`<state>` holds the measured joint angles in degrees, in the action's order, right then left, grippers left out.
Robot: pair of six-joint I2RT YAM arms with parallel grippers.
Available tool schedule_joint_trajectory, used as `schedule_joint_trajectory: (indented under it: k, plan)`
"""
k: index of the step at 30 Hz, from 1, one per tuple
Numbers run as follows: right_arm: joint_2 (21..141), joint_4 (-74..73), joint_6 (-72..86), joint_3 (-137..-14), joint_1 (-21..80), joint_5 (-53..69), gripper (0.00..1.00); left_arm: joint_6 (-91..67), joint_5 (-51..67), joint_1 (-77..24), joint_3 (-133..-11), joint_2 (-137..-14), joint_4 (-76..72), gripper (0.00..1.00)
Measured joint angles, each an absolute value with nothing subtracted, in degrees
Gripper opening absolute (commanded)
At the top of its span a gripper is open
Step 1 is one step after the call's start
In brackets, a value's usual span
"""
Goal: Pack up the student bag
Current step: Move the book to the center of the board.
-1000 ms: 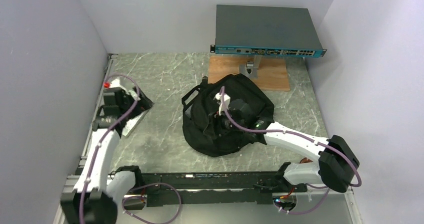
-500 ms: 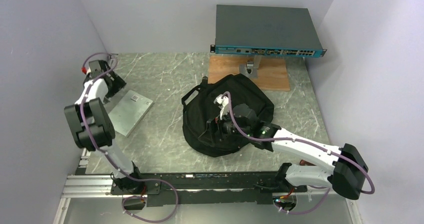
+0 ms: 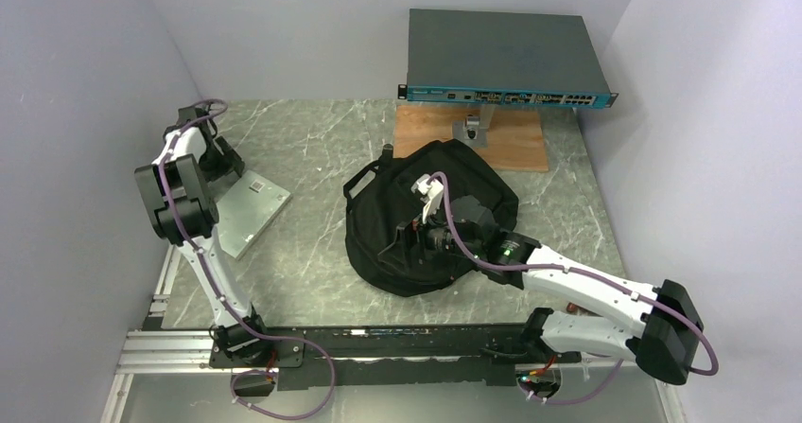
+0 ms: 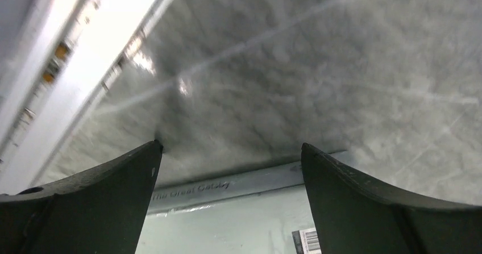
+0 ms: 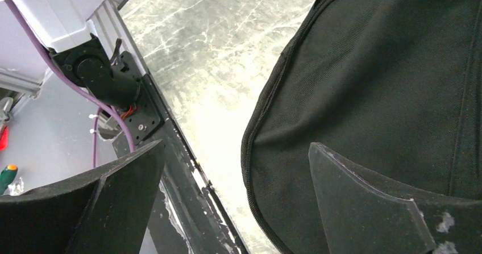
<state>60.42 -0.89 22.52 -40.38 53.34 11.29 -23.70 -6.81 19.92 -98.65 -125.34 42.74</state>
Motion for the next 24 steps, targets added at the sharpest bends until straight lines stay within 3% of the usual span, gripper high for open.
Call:
schedule_joint_trajectory:
  k: [15,24]
  plan:
    - [69.38,1.72,23.16,-42.48,53.52,12.51,0.99,-39.68,6.81,18.33,-60.66,-98.74,36.21,0.96]
    - [86.04,4.03,26.92,-53.3,58.54,11.35,0.7,-42.3,20.03,15.97,-43.05,-84.84,29.82,0.95]
